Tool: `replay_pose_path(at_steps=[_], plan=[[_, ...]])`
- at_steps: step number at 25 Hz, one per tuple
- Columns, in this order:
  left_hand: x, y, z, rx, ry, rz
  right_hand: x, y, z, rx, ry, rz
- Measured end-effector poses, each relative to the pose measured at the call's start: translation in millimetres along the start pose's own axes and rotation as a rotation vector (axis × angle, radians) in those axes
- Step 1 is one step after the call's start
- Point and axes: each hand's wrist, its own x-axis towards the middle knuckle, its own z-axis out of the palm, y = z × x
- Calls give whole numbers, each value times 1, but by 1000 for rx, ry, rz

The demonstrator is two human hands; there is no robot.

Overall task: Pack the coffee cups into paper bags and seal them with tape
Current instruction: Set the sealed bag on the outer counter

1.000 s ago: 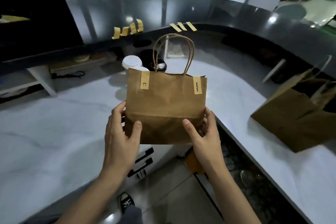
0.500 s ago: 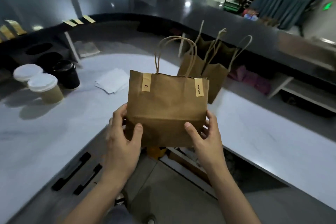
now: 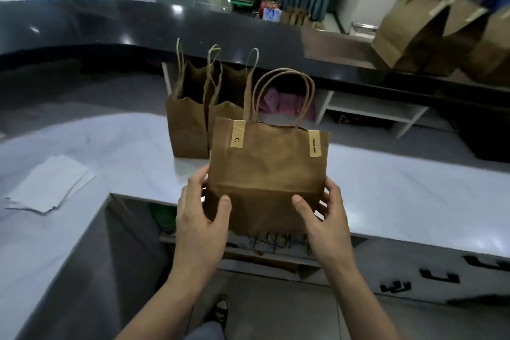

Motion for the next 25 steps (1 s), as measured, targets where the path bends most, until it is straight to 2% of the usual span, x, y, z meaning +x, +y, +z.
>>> replay_pose_path(at_steps=[7, 14, 21, 25], plan=[[84, 25, 59, -50, -159, 95, 70, -10, -23, -4, 236, -43], [163, 50, 95, -98, -215, 216, 141, -33, -27, 79, 350, -109], [212, 84, 139, -123, -230, 265, 212, -55, -54, 90, 416, -205], [237, 105, 169, -106, -167, 288, 260, -73, -78, 126, 355, -247]])
